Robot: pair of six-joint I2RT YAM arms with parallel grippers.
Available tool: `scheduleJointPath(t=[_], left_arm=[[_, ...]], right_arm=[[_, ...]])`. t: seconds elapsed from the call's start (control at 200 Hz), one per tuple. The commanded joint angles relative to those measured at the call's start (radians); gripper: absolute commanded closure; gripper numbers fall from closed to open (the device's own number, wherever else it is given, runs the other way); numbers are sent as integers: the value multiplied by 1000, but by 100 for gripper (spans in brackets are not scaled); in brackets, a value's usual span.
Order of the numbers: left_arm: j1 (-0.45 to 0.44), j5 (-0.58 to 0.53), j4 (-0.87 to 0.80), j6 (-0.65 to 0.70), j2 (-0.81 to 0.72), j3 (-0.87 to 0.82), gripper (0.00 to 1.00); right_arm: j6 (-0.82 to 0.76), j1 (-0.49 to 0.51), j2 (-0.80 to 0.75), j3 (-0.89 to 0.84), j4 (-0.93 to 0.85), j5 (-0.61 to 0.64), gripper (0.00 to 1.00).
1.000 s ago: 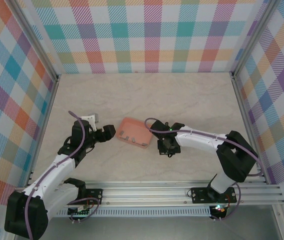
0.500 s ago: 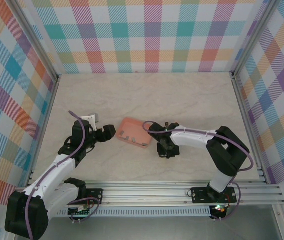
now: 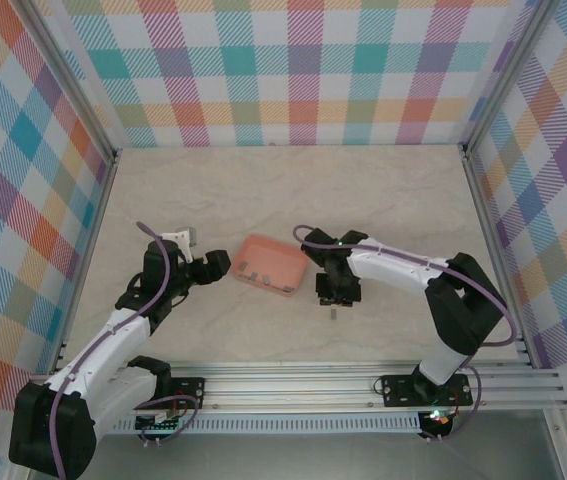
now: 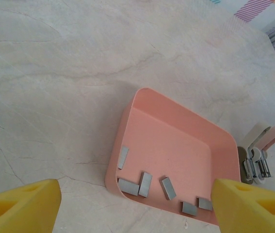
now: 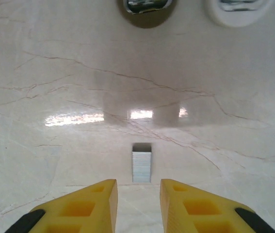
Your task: Load the staples into the stapler
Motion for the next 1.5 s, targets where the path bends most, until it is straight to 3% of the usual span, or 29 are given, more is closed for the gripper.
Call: scheduleJointPath(t=[0.0,1.495], left_arm=[[-7,-12,-1,25,4,18,19],[-8,-24,-19,34,2,19,19]], right_arm=[[35,-12,-12,16,-57,-49,71],[-47,-32,152,20,33,-54,76]])
